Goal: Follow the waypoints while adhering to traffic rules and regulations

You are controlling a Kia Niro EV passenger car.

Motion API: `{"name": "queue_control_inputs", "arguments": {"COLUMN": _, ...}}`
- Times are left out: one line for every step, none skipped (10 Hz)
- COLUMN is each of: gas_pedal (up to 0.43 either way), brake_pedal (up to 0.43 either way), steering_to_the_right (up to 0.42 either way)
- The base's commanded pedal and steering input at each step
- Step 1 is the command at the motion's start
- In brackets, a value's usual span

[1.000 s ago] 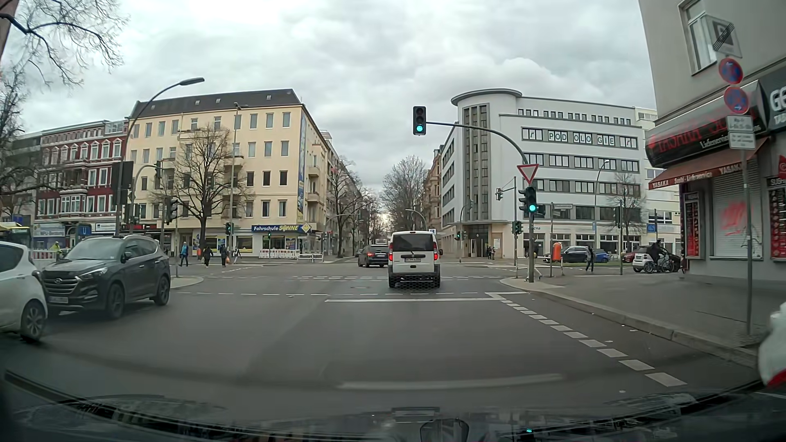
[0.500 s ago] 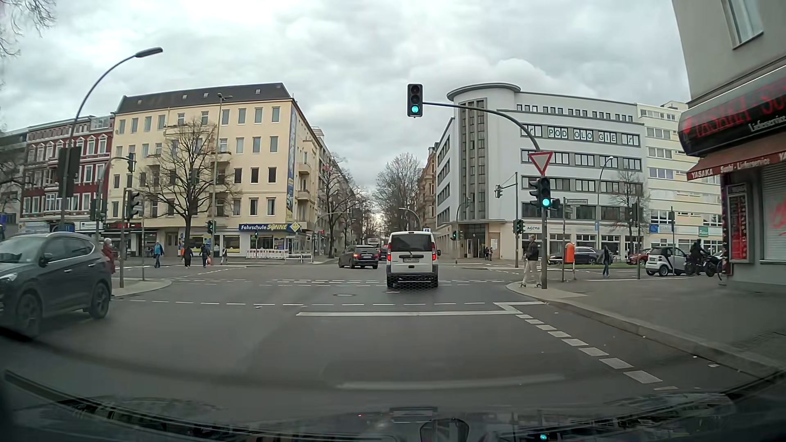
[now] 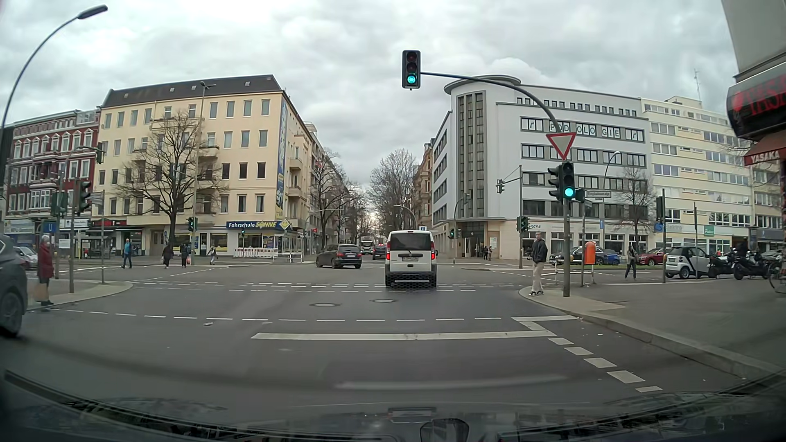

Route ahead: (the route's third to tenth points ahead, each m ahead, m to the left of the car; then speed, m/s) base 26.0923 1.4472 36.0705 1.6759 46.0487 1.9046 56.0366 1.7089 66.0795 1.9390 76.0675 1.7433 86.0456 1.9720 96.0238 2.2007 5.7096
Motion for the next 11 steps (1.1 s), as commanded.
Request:
{"name": "queue_control_inputs", "arguments": {"gas_pedal": 0.118, "brake_pedal": 0.012, "steering_to_the_right": 0.009}}
{"name": "queue_control_inputs", "arguments": {"gas_pedal": 0.118, "brake_pedal": 0.012, "steering_to_the_right": 0.007}}
{"name": "queue_control_inputs", "arguments": {"gas_pedal": 0.118, "brake_pedal": 0.012, "steering_to_the_right": 0.004}}
{"name": "queue_control_inputs", "arguments": {"gas_pedal": 0.118, "brake_pedal": 0.012, "steering_to_the_right": 0.004}}
{"name": "queue_control_inputs", "arguments": {"gas_pedal": 0.118, "brake_pedal": 0.012, "steering_to_the_right": 0.004}}
{"name": "queue_control_inputs", "arguments": {"gas_pedal": 0.118, "brake_pedal": 0.012, "steering_to_the_right": 0.003}}
{"name": "queue_control_inputs", "arguments": {"gas_pedal": 0.098, "brake_pedal": 0.012, "steering_to_the_right": 0.0}}
{"name": "queue_control_inputs", "arguments": {"gas_pedal": 0.067, "brake_pedal": 0.012, "steering_to_the_right": -0.003}}
{"name": "queue_control_inputs", "arguments": {"gas_pedal": 0.047, "brake_pedal": 0.012, "steering_to_the_right": -0.005}}
{"name": "queue_control_inputs", "arguments": {"gas_pedal": 0.028, "brake_pedal": 0.012, "steering_to_the_right": -0.005}}
{"name": "queue_control_inputs", "arguments": {"gas_pedal": 0.02, "brake_pedal": 0.012, "steering_to_the_right": -0.005}}
